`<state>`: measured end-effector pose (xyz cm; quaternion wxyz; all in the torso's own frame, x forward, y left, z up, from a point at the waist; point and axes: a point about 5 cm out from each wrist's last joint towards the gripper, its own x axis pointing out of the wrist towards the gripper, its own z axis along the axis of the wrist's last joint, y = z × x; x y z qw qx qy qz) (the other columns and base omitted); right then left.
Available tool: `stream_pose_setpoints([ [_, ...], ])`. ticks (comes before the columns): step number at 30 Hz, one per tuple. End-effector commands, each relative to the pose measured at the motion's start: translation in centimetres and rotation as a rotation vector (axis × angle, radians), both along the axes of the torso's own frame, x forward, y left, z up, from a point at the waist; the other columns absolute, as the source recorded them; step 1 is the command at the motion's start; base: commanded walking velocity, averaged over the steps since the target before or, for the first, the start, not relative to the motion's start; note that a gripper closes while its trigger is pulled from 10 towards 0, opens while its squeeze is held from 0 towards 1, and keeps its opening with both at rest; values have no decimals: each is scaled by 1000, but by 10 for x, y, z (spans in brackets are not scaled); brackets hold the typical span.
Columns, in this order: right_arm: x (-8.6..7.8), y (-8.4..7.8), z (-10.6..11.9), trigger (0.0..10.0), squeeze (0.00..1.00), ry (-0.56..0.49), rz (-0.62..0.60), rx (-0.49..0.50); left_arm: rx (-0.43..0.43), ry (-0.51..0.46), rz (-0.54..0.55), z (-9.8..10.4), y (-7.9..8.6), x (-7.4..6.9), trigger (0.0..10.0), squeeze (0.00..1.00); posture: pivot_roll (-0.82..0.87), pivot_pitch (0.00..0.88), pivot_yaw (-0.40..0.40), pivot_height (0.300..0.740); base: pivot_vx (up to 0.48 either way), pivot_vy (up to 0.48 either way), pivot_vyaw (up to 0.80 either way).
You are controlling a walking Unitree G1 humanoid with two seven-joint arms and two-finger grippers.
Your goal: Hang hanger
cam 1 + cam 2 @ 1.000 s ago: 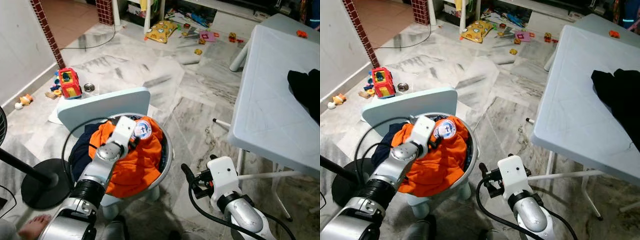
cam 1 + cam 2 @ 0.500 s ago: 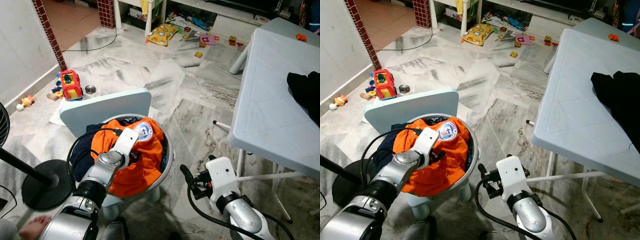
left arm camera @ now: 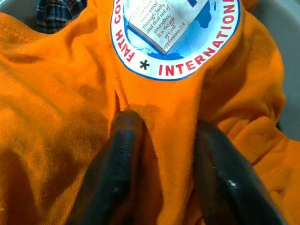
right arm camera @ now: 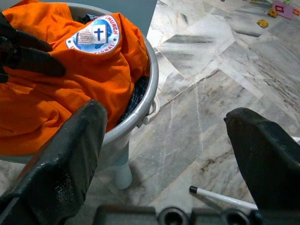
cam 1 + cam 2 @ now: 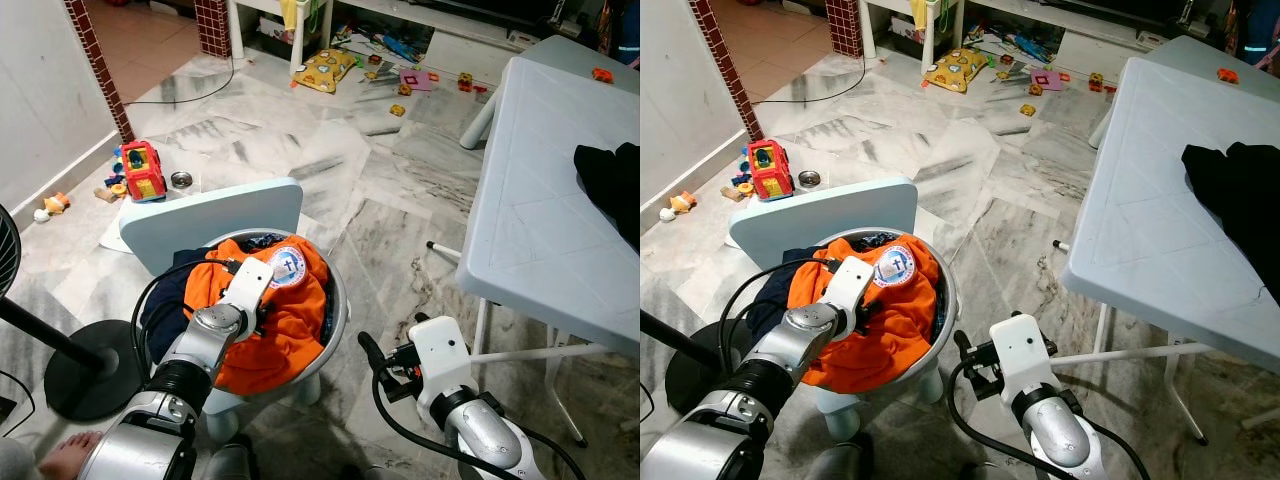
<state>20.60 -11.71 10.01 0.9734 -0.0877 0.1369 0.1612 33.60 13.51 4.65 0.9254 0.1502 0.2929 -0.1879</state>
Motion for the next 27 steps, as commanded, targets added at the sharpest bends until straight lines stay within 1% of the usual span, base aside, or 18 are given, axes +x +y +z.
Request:
stream_pose_setpoints([
  [1, -1, -2, -2, 10000, 0, 12, -9, -6, -12, 40, -6, -6, -3, -4, 0, 0, 20, 155, -90, 740, 0, 0, 0],
  [5, -1, -2, -3, 10000, 0, 13, -8, -6, -18, 44, -5, -7, -3, -4, 0, 0, 20, 153, -91, 740, 0, 0, 0],
  [9, 0, -2, -2, 10000, 0, 10, -10, -7, -77, -26, 2, 1, -5, -1, 0, 0, 20, 153, -91, 740, 0, 0, 0],
  [10, 1, -2, -2, 10000, 0, 8, -12, -8, -105, -38, 0, 3, -4, -1, 0, 0, 20, 153, -91, 740, 0, 0, 0],
  [12, 1, -3, -2, 10000, 0, 6, -13, -9, -117, -41, -2, 4, -3, -1, 0, 0, 22, 155, -91, 740, 0, 0, 0],
  [16, 2, -4, -2, 10000, 0, 4, -17, -10, -194, -32, -4, 5, 3, -9, 0, 0, 32, 155, -92, 740, 0, 0, 0],
  [17, 2, -4, -2, 10000, 0, 4, -17, -10, -194, -32, -4, 5, 3, -9, 0, 0, 32, 155, -92, 740, 0, 0, 0],
  [18, 3, -4, -2, 10000, 0, 2, -17, -10, -252, -60, -14, 11, 7, -12, 0, 0, 34, 153, -94, 740, 0, 0, 0],
  [21, 4, -4, -1, 10000, 0, -3, -16, -10, -333, -120, -65, 24, 10, -15, 0, 0, 38, 154, -96, 740, 0, 0, 0],
  [23, 5, -4, -1, 10000, 0, -4, -16, -9, -382, -129, -104, 31, 11, -21, 0, 0, 45, 154, -100, 740, 0, 0, 0],
  [24, 5, -5, -2, 10000, 0, -4, -15, -11, -449, -139, -151, 38, 12, -28, 0, 0, 52, 153, -102, 740, 0, 0, 0],
  [25, 5, -5, -2, 10000, 0, -4, -15, -11, -449, -139, -151, 38, 12, -28, 0, 0, 52, 153, -102, 740, 0, 0, 0],
  [26, 6, -5, -2, 10000, 0, -4, -14, -11, -492, -138, -180, 42, 13, -34, 0, 0, 54, 154, -103, 740, 0, 0, 0],
  [27, 6, -5, -2, 10000, 0, -5, -14, -12, -561, -121, -230, 49, 17, -46, 0, 0, 64, 156, -106, 740, 0, 0, 0],
])
